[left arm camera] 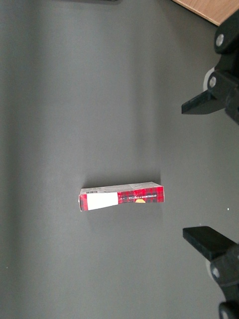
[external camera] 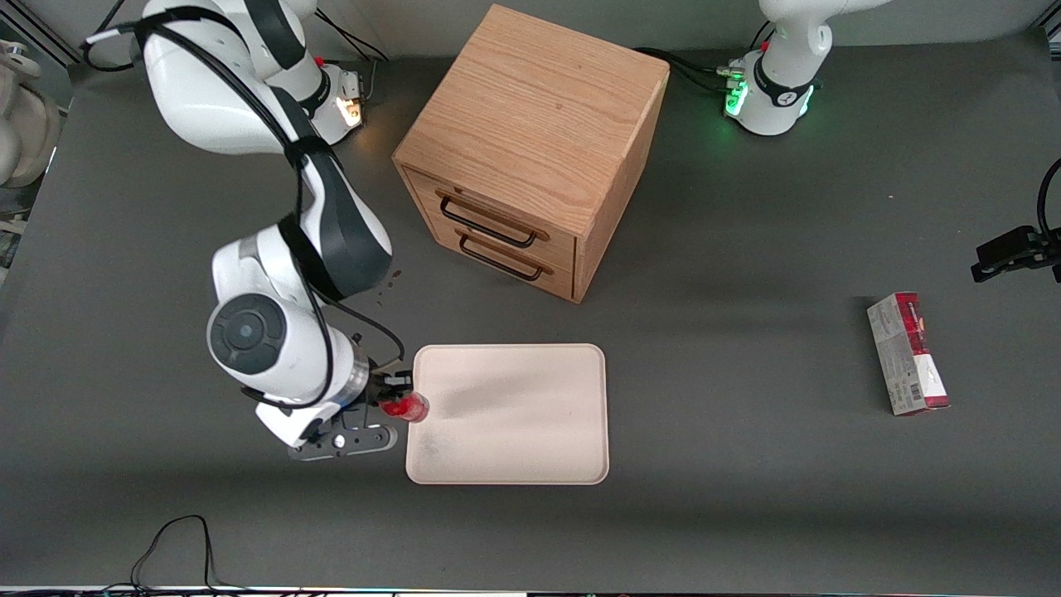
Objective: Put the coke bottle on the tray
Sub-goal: 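Lift the bottle and carry it with the right gripper onto the white tray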
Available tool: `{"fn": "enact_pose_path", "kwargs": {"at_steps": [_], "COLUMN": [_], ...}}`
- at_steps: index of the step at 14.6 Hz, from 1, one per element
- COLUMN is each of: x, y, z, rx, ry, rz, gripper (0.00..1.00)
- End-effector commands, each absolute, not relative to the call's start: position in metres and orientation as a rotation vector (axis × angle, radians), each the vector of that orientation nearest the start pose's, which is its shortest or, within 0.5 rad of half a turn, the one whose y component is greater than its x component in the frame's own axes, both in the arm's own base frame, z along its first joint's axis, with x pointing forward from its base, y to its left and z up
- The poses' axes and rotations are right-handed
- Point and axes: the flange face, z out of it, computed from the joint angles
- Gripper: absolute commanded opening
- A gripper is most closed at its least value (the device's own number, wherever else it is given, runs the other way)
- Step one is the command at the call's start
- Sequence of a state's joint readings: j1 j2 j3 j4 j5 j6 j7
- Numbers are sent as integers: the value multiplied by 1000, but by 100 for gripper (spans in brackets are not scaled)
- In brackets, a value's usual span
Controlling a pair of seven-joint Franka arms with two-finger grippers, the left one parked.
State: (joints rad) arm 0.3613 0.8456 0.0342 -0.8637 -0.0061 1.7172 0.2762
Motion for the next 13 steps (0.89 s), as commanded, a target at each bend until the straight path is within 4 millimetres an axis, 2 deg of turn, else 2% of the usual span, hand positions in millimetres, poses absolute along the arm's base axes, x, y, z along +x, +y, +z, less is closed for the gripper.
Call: {"fn": "enact_pose_path", "kwargs": {"at_steps": [1,6,11,12,13], "x": [726,735,737,737,736], "y": [295,298,298,298,298], "z": [390,351,342,341,338], "rx": [-3112,-3108,-3109,-3110,-3113], "ry": [-182,-181,-175,-171,-147], "rz": [-64,-92,-100,-98,-87], "gripper": [0,0,0,17,79]}}
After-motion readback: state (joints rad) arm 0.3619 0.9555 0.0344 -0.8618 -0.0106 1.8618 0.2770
